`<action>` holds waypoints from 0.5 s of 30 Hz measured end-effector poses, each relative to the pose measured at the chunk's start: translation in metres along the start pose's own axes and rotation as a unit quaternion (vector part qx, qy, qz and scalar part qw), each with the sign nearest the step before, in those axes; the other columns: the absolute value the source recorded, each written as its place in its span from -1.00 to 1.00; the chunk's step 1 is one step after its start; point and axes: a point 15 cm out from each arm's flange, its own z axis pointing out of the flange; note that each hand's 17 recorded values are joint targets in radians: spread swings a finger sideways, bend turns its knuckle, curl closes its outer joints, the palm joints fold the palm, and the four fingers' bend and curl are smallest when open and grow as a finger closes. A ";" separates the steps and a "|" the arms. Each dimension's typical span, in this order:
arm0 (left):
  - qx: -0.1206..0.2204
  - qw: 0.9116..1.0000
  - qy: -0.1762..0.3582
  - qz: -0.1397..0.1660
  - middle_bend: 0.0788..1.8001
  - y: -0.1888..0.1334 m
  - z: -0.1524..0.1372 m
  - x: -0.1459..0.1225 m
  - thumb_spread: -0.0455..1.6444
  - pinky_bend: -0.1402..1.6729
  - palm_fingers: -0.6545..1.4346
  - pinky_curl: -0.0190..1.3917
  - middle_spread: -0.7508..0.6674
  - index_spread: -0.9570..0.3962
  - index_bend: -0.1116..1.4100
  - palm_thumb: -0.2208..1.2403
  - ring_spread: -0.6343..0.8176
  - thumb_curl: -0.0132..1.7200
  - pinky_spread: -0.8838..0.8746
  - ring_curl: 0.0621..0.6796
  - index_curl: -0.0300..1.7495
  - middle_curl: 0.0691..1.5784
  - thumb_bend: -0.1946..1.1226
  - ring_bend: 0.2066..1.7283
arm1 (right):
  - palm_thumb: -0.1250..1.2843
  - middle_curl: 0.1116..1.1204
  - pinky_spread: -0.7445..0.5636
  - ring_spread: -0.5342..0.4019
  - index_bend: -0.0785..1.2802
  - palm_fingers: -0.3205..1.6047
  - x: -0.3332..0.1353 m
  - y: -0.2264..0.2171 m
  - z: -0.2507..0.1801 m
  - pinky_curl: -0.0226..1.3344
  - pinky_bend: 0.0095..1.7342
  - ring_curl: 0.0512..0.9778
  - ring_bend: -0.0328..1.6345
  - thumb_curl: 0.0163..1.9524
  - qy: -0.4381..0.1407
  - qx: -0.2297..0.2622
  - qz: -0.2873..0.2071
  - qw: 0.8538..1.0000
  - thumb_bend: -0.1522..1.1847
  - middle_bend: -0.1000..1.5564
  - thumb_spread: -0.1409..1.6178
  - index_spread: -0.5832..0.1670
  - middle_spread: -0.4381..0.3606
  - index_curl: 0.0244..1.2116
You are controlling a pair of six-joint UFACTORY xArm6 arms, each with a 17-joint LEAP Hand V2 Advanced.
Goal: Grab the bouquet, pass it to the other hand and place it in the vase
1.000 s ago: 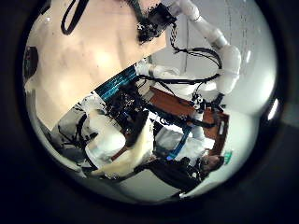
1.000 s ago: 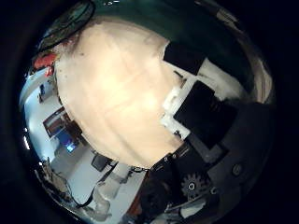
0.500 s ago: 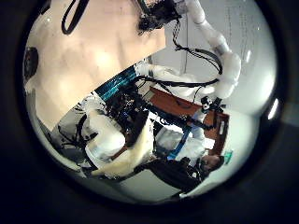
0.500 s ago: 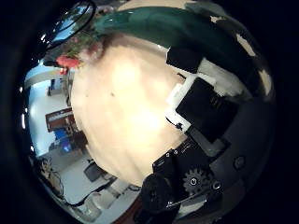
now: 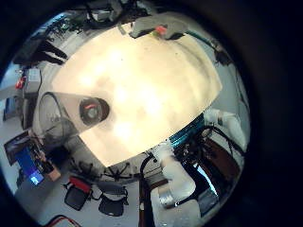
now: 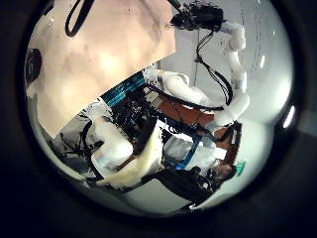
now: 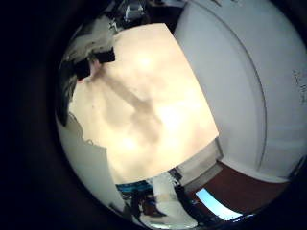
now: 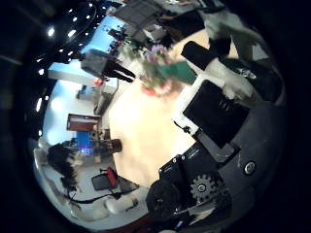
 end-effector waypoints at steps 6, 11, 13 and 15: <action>0.002 1.000 0.008 0.003 -0.89 -0.001 -0.002 0.011 0.40 -0.56 -0.26 -0.72 0.55 0.40 -0.59 -0.32 0.68 -0.65 0.75 -0.50 -0.50 -0.74 -0.73 -0.78 | 0.82 0.34 -0.14 -0.25 0.80 0.54 -0.004 0.000 -0.025 -0.17 0.65 0.30 0.80 -0.14 -0.016 0.024 -0.004 1.000 -0.77 0.73 0.18 -0.08 -0.22 0.46; 0.005 1.000 0.008 0.006 -0.89 0.003 -0.004 0.015 0.40 -0.55 -0.25 -0.72 0.54 0.40 -0.59 -0.32 0.68 -0.65 0.75 -0.51 -0.49 -0.74 -0.74 -0.78 | 0.82 0.32 -0.14 -0.25 0.81 0.54 -0.002 0.003 -0.024 -0.13 0.63 0.30 0.80 -0.11 -0.015 0.021 -0.004 1.000 -0.78 0.74 0.18 -0.06 -0.21 0.44; 0.005 1.000 0.009 0.007 -0.89 0.003 -0.003 0.016 0.40 -0.56 -0.25 -0.72 0.54 0.40 -0.59 -0.32 0.68 -0.65 0.75 -0.51 -0.49 -0.74 -0.74 -0.78 | 0.82 0.31 -0.14 -0.25 0.82 0.54 0.000 0.004 -0.023 -0.12 0.62 0.30 0.80 -0.10 -0.015 0.019 -0.001 1.000 -0.78 0.75 0.18 -0.05 -0.21 0.44; 0.007 1.000 0.009 0.009 -0.89 0.004 -0.004 0.016 0.40 -0.56 -0.25 -0.72 0.54 0.40 -0.59 -0.32 0.68 -0.65 0.75 -0.51 -0.49 -0.74 -0.74 -0.79 | 0.82 0.30 -0.14 -0.25 0.83 0.54 0.000 0.005 -0.022 -0.10 0.61 0.30 0.80 -0.08 -0.014 0.018 0.000 1.000 -0.78 0.75 0.18 -0.05 -0.21 0.43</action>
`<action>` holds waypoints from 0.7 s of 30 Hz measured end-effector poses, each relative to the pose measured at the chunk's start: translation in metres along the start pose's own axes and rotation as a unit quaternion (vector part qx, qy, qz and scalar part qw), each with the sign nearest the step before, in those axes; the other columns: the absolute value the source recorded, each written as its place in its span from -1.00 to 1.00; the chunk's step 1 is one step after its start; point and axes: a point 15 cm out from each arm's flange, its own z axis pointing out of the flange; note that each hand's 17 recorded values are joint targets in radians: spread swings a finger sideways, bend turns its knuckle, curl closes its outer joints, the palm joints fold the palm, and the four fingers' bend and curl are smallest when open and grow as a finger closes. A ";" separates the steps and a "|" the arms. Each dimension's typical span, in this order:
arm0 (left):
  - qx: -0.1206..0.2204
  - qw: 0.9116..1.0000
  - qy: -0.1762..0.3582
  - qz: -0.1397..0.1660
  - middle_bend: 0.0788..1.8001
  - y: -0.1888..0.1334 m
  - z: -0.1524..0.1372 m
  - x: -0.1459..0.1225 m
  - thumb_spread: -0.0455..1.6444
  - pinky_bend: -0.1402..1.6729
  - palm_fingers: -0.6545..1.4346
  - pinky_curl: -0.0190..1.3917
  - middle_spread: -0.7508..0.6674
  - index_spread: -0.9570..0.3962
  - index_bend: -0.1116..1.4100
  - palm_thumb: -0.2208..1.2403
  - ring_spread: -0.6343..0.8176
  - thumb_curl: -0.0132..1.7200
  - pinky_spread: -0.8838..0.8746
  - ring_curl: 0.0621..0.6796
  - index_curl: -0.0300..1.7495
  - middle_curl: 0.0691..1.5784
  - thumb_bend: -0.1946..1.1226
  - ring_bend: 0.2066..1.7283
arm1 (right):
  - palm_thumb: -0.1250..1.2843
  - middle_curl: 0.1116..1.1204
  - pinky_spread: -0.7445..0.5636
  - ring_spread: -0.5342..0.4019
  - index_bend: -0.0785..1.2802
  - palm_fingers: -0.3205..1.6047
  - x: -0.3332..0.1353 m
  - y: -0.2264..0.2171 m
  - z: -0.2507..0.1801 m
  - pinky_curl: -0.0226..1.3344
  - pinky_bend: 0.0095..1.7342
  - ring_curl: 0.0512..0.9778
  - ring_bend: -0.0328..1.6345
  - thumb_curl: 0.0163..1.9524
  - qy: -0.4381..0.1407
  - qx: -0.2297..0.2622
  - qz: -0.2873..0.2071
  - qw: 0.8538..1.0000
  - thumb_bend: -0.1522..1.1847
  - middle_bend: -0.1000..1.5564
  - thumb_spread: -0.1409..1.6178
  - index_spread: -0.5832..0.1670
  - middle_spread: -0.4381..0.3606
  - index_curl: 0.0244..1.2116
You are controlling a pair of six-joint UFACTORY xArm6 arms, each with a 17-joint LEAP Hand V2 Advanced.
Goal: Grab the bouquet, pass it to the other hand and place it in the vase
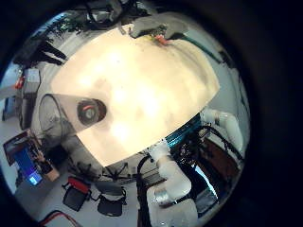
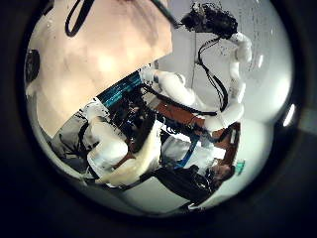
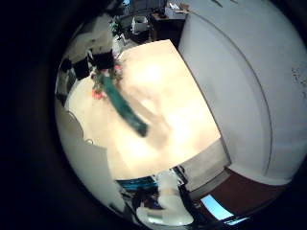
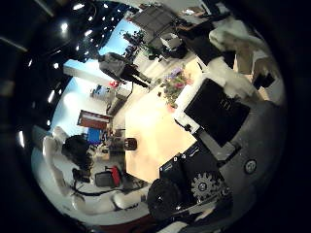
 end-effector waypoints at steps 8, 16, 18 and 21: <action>0.004 1.000 -0.003 0.006 -0.89 0.006 -0.001 0.004 0.40 -0.56 -0.25 -0.72 0.54 0.40 -0.59 -0.32 0.68 -0.64 0.75 -0.51 -0.49 -0.74 -0.74 -0.79 | 0.47 0.22 -0.24 -0.26 0.74 0.50 0.018 0.000 0.016 -0.09 0.51 0.24 0.75 -0.17 0.008 -0.020 0.021 1.000 -0.90 0.71 0.25 -0.07 -0.21 0.36; -0.001 1.000 -0.001 0.008 -0.89 0.008 0.002 0.007 0.40 -0.56 -0.25 -0.71 0.55 0.42 -0.59 -0.32 0.67 -0.64 0.75 -0.52 -0.49 -0.74 -0.74 -0.79 | 0.18 0.01 -0.33 -0.32 -0.02 -0.37 0.074 0.045 0.092 -0.20 0.27 0.06 0.52 -0.36 0.049 -0.147 0.063 0.986 -0.83 0.38 0.32 -0.26 -0.26 0.12; 0.000 1.000 -0.001 0.011 -0.89 0.010 0.003 0.007 0.40 -0.56 -0.25 -0.71 0.55 0.42 -0.59 -0.32 0.67 -0.64 0.75 -0.52 -0.49 -0.74 -0.74 -0.79 | 0.14 -0.03 -0.19 -0.26 -0.03 -0.46 0.082 0.050 0.106 -0.24 0.18 -0.02 0.42 -0.39 0.056 -0.169 0.073 0.981 -0.83 0.33 0.33 -0.29 -0.22 0.06; -0.006 1.000 0.003 0.012 -0.89 0.009 0.007 0.006 0.40 -0.56 -0.26 -0.71 0.55 0.42 -0.60 -0.32 0.67 -0.64 0.75 -0.51 -0.49 -0.74 -0.74 -0.79 | 0.09 -0.13 0.02 -0.12 -0.03 -0.58 0.091 0.058 0.128 -0.32 0.07 -0.14 0.29 -0.44 0.064 -0.202 0.089 0.973 -0.83 0.19 0.34 -0.26 -0.12 -0.02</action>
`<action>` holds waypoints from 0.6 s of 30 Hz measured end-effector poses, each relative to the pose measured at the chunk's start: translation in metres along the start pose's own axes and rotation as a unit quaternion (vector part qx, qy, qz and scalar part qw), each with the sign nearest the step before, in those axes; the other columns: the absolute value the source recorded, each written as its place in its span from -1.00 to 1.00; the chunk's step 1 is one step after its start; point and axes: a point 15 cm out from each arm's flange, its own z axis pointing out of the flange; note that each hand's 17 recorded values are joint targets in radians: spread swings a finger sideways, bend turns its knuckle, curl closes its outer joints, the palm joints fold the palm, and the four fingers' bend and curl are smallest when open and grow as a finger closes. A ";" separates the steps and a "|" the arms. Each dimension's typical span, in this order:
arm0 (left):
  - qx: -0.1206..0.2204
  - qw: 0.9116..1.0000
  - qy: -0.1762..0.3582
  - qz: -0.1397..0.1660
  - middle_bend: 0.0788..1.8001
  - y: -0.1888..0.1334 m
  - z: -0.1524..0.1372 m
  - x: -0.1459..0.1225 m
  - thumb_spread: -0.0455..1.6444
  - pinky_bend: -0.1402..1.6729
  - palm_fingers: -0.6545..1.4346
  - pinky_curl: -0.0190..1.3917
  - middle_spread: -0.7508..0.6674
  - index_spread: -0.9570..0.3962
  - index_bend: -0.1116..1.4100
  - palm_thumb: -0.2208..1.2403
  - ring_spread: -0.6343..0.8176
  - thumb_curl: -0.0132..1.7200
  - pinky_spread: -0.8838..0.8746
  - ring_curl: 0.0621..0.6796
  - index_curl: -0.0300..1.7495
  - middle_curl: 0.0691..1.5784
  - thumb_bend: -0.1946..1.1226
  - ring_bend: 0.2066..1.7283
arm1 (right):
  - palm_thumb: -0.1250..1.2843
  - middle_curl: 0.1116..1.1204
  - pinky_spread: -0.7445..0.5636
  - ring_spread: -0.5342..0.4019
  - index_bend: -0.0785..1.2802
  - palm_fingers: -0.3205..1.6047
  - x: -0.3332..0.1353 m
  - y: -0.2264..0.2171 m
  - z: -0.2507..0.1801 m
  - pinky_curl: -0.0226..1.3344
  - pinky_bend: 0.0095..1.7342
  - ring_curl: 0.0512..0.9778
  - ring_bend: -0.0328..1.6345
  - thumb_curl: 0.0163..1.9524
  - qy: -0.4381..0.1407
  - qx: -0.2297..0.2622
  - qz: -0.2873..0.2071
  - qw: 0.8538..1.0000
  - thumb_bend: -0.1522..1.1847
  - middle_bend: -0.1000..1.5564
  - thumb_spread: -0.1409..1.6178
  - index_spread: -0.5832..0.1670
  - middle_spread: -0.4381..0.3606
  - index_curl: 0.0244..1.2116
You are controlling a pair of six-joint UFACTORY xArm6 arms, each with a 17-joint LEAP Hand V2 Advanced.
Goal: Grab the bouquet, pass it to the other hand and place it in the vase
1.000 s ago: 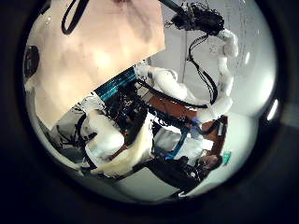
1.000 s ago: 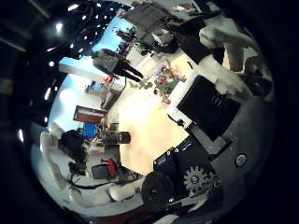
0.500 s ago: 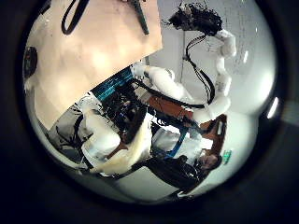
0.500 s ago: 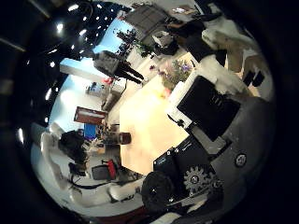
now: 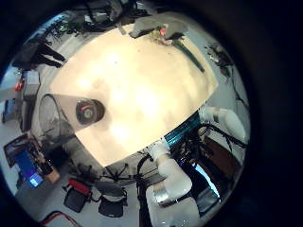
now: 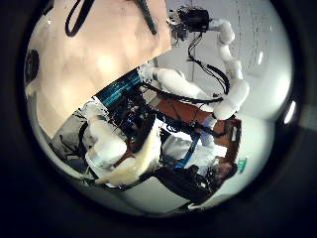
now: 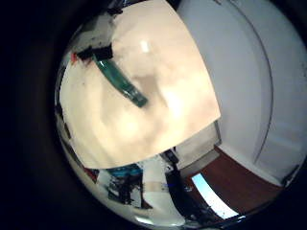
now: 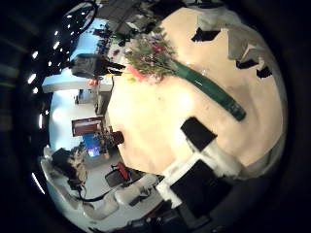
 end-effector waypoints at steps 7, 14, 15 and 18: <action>-0.002 1.000 0.002 0.003 -0.89 -0.001 0.002 0.002 0.40 -0.56 -0.26 -0.71 0.55 0.42 -0.60 -0.32 0.67 -0.64 0.75 -0.51 -0.50 -0.74 -0.74 -0.78 | 0.05 -0.36 0.45 0.30 0.03 -0.69 -0.001 -0.016 0.045 -0.50 -0.21 -0.42 -0.08 -0.51 0.009 -0.050 0.012 0.999 -0.81 -0.10 0.36 -0.21 0.15 -0.12; -0.003 1.000 0.001 0.002 -0.89 -0.003 0.001 0.000 0.40 -0.56 -0.26 -0.71 0.56 0.42 -0.59 -0.32 0.67 -0.65 0.75 -0.51 -0.50 -0.74 -0.74 -0.78 | 0.02 -0.45 0.54 0.44 -0.08 -0.62 0.006 -0.026 0.076 -0.56 -0.35 -0.52 -0.21 -0.55 0.036 -0.066 0.023 0.997 -0.81 -0.22 0.37 -0.15 0.25 -0.21; -0.004 1.000 0.002 0.001 -0.89 -0.004 0.001 0.000 0.40 -0.56 -0.26 -0.71 0.56 0.43 -0.59 -0.32 0.67 -0.65 0.75 -0.51 -0.50 -0.74 -0.74 -0.78 | 0.01 -0.46 0.55 0.45 -0.12 -0.60 0.008 -0.028 0.081 -0.57 -0.35 -0.52 -0.20 -0.55 0.041 -0.068 0.025 0.997 -0.81 -0.24 0.37 -0.13 0.26 -0.23; -0.003 1.000 0.001 0.002 -0.89 -0.004 0.001 0.000 0.40 -0.56 -0.26 -0.71 0.56 0.43 -0.59 -0.33 0.67 -0.65 0.75 -0.51 -0.50 -0.74 -0.74 -0.78 | 0.01 -0.49 0.57 0.45 -0.30 -0.53 0.011 -0.033 0.096 -0.58 -0.36 -0.51 -0.15 -0.57 0.048 -0.073 0.032 0.996 -0.81 -0.29 0.38 -0.06 0.29 -0.30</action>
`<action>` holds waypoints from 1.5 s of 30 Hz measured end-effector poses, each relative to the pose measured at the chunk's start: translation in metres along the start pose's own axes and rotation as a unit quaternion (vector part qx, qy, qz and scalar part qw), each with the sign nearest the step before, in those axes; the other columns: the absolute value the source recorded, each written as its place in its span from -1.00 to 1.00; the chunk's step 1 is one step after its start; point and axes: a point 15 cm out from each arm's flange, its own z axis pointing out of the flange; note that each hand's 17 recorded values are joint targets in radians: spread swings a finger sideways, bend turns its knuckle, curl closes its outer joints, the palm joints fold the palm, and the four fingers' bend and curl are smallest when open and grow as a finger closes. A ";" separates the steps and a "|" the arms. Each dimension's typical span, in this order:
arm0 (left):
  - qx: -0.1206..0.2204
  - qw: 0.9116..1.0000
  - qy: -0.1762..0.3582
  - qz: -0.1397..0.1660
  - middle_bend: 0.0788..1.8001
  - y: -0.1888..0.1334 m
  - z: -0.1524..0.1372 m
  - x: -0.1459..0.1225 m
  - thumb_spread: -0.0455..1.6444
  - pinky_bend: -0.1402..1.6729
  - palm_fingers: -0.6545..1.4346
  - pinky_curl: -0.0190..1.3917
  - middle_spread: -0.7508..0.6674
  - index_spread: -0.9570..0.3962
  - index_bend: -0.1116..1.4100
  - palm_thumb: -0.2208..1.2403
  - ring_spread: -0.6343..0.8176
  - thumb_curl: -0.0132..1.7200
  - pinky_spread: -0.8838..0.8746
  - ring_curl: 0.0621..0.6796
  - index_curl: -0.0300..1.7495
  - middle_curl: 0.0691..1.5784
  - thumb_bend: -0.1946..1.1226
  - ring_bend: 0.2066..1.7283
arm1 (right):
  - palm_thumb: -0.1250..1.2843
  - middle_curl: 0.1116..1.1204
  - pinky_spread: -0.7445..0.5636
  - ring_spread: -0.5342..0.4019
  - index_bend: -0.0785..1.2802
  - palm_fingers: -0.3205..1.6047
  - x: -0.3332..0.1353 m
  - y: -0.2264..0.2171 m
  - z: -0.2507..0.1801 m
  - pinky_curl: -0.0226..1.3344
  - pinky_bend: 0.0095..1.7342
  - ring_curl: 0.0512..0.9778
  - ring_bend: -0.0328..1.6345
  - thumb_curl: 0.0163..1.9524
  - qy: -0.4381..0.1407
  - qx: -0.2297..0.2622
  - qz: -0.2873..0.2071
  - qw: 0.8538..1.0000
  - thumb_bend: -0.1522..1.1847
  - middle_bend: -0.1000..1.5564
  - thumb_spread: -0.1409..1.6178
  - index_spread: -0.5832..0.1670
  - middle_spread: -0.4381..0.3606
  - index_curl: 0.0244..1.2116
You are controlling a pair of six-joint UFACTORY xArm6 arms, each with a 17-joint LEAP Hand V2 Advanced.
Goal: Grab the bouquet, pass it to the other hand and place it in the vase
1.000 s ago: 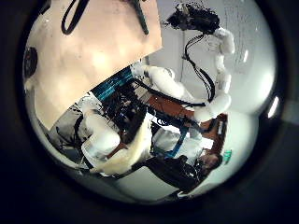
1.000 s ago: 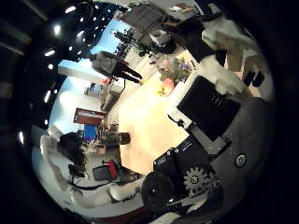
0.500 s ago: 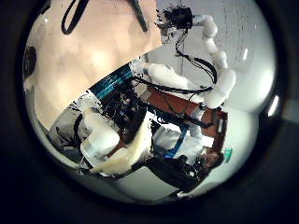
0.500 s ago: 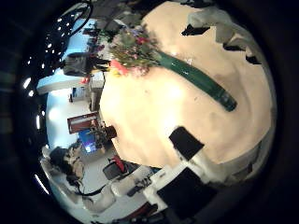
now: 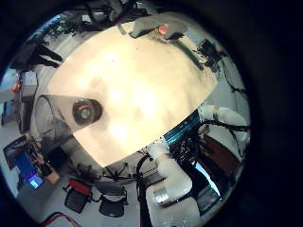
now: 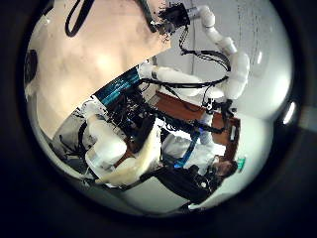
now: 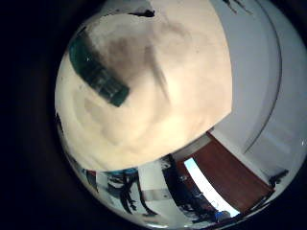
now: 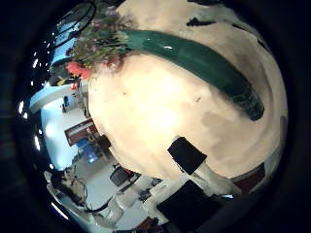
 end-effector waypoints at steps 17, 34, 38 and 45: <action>-0.006 1.000 0.002 -0.005 -0.89 -0.009 -0.001 -0.007 0.40 -0.56 -0.26 -0.71 0.56 0.43 -0.60 -0.33 0.67 -0.65 0.75 -0.51 -0.50 -0.74 -0.74 -0.78 | 0.13 -0.47 0.31 0.05 -0.61 -0.19 -0.014 -0.019 0.032 -0.61 -0.30 -0.42 0.11 -0.57 0.011 -0.018 0.004 1.000 -0.80 -0.28 0.34 0.09 0.26 -0.43; -0.008 1.000 0.005 -0.005 -0.89 -0.012 -0.001 -0.009 0.40 -0.56 -0.26 -0.71 0.56 0.43 -0.60 -0.34 0.67 -0.65 0.75 -0.52 -0.50 -0.74 -0.74 -0.77 | 0.36 -0.18 -0.52 -0.38 -0.13 0.77 -0.013 -0.028 0.036 -0.54 0.06 -0.25 0.30 -0.52 0.029 -0.013 -0.011 0.999 -0.79 0.11 0.26 -0.37 -0.29 -0.13; -0.007 1.000 0.004 -0.004 -0.89 -0.013 -0.003 -0.009 0.40 -0.56 -0.26 -0.71 0.56 0.43 -0.60 -0.34 0.67 -0.65 0.75 -0.52 -0.50 -0.74 -0.74 -0.77 | 0.48 -0.02 -0.47 -0.36 0.21 0.76 -0.014 -0.030 0.034 -0.42 0.26 -0.12 0.45 -0.50 0.029 -0.008 -0.012 0.999 -0.77 0.33 0.24 -0.40 -0.32 0.07; -0.007 1.000 0.005 -0.004 -0.89 -0.013 -0.003 -0.008 0.41 -0.56 -0.26 -0.71 0.56 0.43 -0.60 -0.34 0.67 -0.65 0.75 -0.52 -0.50 -0.74 -0.74 -0.77 | 0.78 0.21 -0.30 -0.35 0.62 0.60 -0.023 -0.049 -0.028 -0.22 0.54 0.10 0.64 -0.39 0.020 0.098 -0.025 0.995 -0.66 0.61 0.23 -0.29 -0.32 0.32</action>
